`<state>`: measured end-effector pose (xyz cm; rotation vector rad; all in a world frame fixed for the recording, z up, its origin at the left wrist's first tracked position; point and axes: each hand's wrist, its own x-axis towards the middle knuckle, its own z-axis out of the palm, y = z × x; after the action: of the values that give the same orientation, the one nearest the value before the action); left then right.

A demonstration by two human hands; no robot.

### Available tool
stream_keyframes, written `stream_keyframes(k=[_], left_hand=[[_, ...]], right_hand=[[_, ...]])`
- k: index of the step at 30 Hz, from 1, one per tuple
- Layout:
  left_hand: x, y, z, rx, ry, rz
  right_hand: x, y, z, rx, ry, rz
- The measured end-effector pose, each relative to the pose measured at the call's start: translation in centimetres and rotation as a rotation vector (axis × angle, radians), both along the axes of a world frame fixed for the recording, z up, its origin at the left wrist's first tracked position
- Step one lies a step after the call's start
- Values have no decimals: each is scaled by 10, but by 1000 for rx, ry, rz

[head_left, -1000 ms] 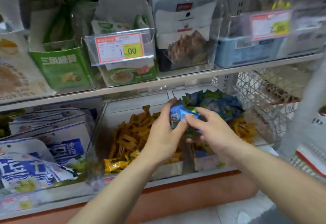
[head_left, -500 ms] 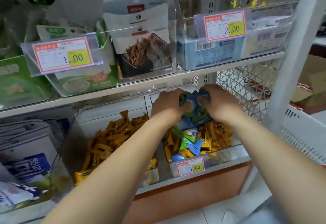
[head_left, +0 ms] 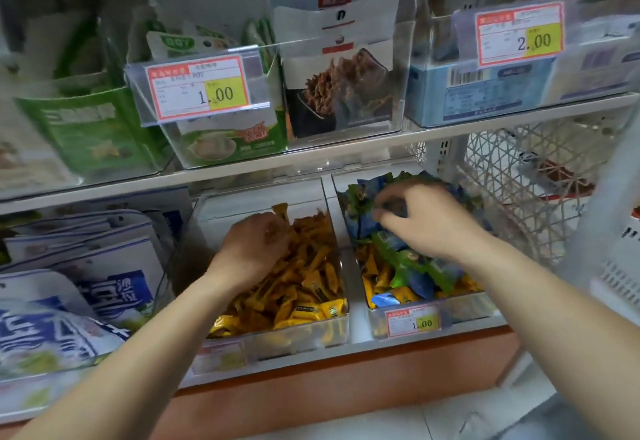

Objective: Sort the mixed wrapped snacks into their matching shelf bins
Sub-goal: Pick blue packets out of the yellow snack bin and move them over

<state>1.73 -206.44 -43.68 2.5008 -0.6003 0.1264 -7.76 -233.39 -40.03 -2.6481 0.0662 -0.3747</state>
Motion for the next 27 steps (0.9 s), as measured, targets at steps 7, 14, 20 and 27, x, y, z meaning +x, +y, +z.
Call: stream_keyframes(k=[7, 14, 20, 27], left_hand=[[26, 7, -18, 220, 97, 17], [58, -31, -28, 280, 101, -86], [67, -38, -42, 398, 112, -304], [78, 11, -35, 396, 195, -260]], right_hand=[[37, 37, -22, -90, -68, 72], [70, 51, -35, -100, 121, 88], [74, 51, -43, -140, 142, 112], [70, 49, -39, -144, 176, 134]])
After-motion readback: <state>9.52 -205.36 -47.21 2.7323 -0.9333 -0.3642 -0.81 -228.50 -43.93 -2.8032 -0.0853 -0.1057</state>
